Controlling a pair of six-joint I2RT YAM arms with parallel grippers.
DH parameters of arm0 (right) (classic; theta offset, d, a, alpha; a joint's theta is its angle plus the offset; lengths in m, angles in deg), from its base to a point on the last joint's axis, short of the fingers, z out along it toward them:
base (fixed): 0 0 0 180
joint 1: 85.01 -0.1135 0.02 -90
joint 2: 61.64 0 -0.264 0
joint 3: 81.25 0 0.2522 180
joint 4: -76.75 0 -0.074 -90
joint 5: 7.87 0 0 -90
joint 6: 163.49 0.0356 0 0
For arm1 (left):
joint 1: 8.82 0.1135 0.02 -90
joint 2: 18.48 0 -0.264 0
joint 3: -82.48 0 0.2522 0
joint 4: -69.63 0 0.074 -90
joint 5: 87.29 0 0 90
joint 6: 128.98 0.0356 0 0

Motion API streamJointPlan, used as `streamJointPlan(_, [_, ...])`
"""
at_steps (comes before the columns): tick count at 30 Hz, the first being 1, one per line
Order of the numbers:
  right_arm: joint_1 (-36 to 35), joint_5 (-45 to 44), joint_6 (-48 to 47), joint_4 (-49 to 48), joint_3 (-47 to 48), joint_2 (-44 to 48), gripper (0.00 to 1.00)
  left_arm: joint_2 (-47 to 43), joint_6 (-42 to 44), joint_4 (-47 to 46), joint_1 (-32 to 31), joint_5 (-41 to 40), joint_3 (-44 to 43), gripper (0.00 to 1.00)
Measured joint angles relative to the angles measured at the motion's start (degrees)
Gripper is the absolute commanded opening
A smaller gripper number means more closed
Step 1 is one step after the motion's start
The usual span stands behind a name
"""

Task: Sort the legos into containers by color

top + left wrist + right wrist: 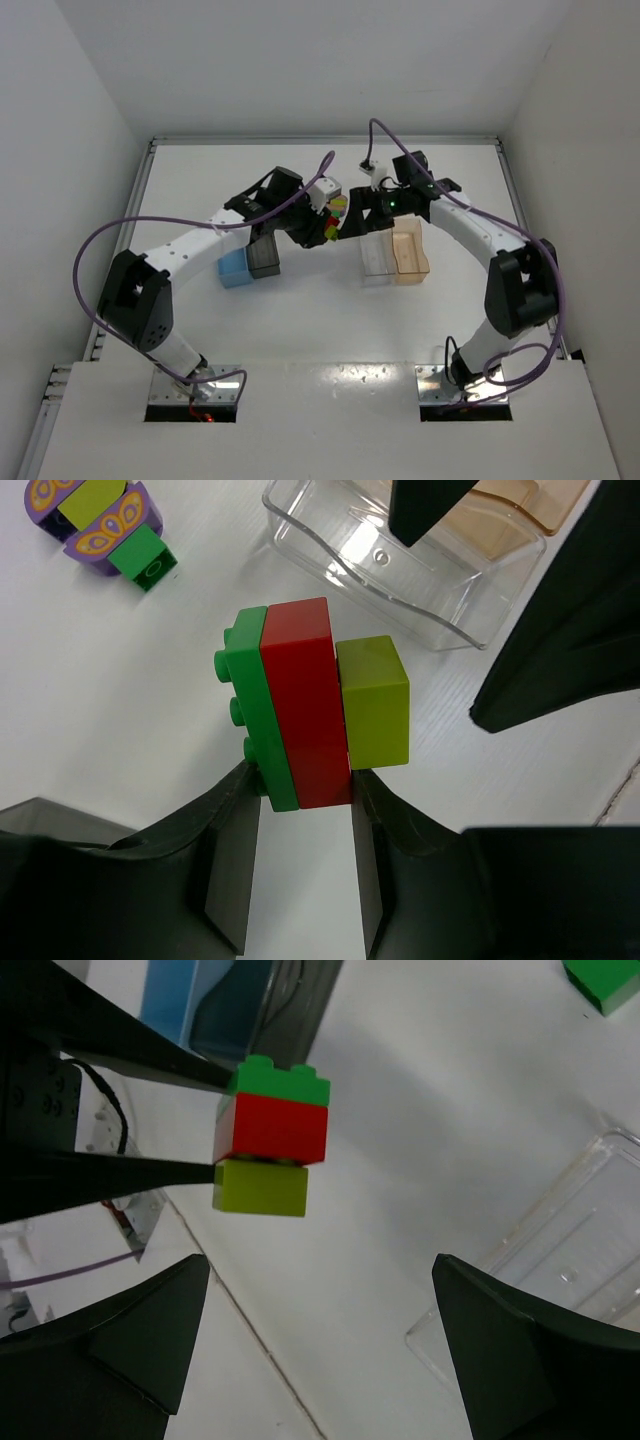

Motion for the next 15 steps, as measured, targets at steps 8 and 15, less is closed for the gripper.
streamJointPlan(8, [-0.72,4.57,5.46,-3.15,0.66,-2.14,0.94,-0.11,-0.92,-0.02,-0.02,0.90,0.00,0.08])
streamJointPlan(15, [-0.74,6.23,9.01,-5.92,0.66,-3.41,0.81,-0.11,-1.79,-0.07,-0.02,2.34,0.00,0.06])
